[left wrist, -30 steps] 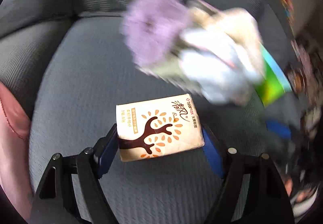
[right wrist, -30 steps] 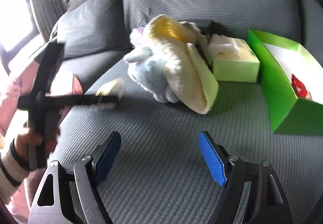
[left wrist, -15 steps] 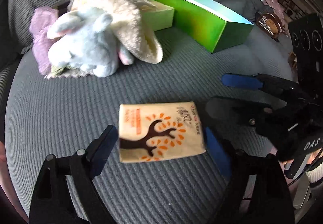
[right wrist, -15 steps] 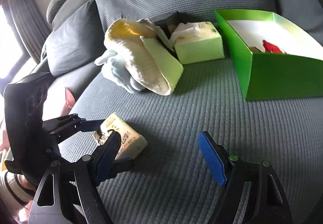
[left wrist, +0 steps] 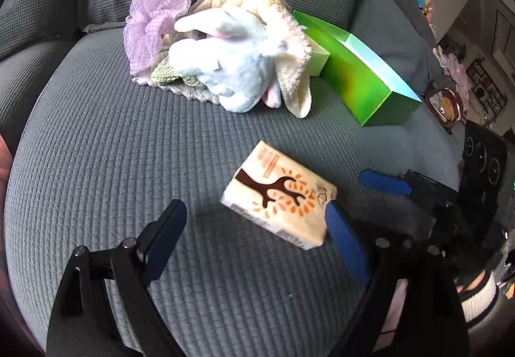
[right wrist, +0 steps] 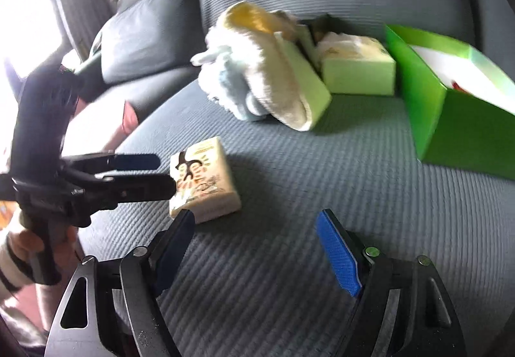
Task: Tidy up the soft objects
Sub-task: 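Grasp the white tree-print tissue pack with the left tool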
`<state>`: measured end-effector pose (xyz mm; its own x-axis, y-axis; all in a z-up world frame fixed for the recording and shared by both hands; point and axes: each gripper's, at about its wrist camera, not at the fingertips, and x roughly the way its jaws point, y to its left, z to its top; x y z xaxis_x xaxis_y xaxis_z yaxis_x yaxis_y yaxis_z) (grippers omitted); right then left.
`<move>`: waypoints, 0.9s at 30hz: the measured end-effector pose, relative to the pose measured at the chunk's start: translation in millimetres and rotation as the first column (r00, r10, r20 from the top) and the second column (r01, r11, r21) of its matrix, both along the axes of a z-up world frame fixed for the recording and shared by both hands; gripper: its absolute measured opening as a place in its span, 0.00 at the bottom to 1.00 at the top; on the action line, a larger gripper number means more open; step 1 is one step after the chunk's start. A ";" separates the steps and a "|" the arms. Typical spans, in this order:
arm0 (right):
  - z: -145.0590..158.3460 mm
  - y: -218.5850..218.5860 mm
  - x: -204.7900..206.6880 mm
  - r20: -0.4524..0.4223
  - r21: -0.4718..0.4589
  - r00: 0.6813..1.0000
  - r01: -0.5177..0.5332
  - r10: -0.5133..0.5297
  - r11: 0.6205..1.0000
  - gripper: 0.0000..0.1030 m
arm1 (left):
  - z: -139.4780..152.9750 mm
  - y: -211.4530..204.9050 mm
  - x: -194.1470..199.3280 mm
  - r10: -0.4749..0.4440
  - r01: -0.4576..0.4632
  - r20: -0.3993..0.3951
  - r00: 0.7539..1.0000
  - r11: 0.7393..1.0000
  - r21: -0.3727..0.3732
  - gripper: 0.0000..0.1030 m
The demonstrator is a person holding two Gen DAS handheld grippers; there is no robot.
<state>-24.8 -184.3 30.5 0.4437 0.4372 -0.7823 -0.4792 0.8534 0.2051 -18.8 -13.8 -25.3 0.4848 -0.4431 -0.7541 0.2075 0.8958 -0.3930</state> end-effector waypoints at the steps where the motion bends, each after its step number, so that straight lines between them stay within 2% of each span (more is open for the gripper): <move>1: -0.3 5.5 0.1 0.004 -0.006 1.000 -0.019 0.019 1.000 0.78 | 0.2 -4.1 -0.3 0.001 -0.001 -0.006 1.000 1.000 -0.006 0.84; 3: -0.8 14.7 2.1 0.006 -0.009 0.998 -0.058 0.058 0.998 0.78 | 1.4 -12.6 -2.6 0.003 -0.003 -0.013 1.000 1.000 -0.027 0.84; 6: -1.8 24.8 4.0 0.018 -0.011 0.995 -0.098 0.098 0.995 0.76 | 6.0 -28.0 -0.4 0.016 -0.017 -0.021 1.000 1.000 -0.017 0.82; 7: -2.4 28.1 4.6 0.019 -0.007 0.994 -0.110 0.111 0.994 0.75 | 6.3 -27.8 1.6 0.020 -0.021 -0.028 0.999 1.000 -0.016 0.77; 14: -7.5 48.9 7.4 0.014 0.014 0.983 -0.181 0.181 0.983 0.55 | 7.2 -24.7 10.4 0.028 -0.027 -0.055 0.998 1.000 0.007 0.69; 23: -11.0 53.7 4.9 0.030 0.021 0.987 -0.161 0.160 0.987 0.53 | 14.9 -44.0 23.7 0.038 -0.034 -0.093 0.995 0.998 0.050 0.67; 25: -10.9 53.6 4.0 0.035 0.026 0.987 -0.155 0.154 0.988 0.52 | 17.9 -49.9 24.0 0.036 -0.032 -0.100 0.994 0.999 0.039 0.60; 27: -11.3 53.9 3.7 0.034 0.032 0.988 -0.153 0.152 0.988 0.51 | 22.3 -58.5 24.3 0.033 -0.028 -0.094 0.995 0.998 0.051 0.58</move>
